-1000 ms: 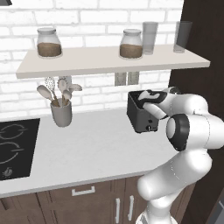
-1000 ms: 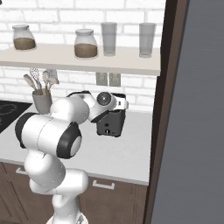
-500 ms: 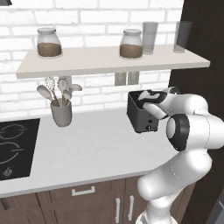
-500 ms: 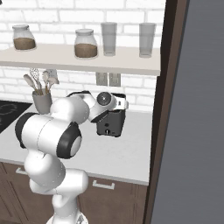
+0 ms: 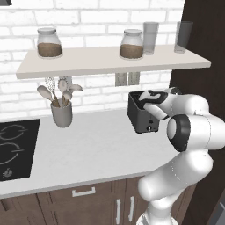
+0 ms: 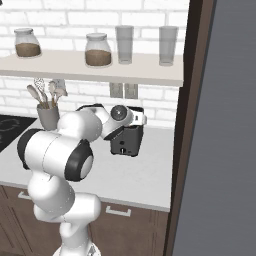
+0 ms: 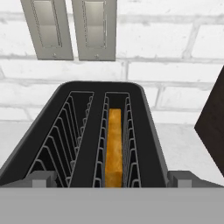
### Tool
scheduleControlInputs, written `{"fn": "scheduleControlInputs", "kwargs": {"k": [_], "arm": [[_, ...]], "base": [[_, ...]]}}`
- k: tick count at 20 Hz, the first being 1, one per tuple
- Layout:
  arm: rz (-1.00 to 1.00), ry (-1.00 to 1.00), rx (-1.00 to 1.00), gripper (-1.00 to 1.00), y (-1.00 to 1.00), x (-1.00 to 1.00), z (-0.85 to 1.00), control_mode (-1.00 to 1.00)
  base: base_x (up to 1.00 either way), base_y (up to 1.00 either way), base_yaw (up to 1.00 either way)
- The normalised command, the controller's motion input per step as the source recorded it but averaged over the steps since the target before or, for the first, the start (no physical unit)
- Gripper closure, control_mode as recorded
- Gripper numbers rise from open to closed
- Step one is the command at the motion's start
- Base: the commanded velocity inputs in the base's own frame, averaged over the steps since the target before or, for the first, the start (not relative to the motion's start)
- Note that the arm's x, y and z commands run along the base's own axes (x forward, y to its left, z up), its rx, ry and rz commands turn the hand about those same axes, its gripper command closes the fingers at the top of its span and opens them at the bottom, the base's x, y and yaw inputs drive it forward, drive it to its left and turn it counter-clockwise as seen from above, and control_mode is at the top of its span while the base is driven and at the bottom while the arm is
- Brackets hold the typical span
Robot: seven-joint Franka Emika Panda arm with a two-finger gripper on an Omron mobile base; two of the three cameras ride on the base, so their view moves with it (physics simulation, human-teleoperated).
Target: Start the toaster. Once the lever pops up, take the bread to the plate on the dining counter.
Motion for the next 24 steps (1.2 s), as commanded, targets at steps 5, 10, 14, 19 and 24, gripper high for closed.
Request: {"fn": "scheduleControlInputs", "kwargs": {"k": [5,10,14,19,24], "arm": [[0.00,0.00,0.00,-1.00,0.00,0.00,0.00,-1.00],[0.00,0.00,0.00,-1.00,0.00,0.00,0.00,-1.00],[0.00,0.00,0.00,-1.00,0.00,0.00,0.00,-1.00],[0.00,0.00,0.00,-1.00,0.00,0.00,0.00,-1.00],[0.00,0.00,0.00,-1.00,0.00,0.00,0.00,-1.00]], "base": [[0.00,0.00,0.00],[0.00,0.00,0.00],[0.00,0.00,0.00],[0.00,0.00,0.00],[0.00,0.00,0.00]]}}
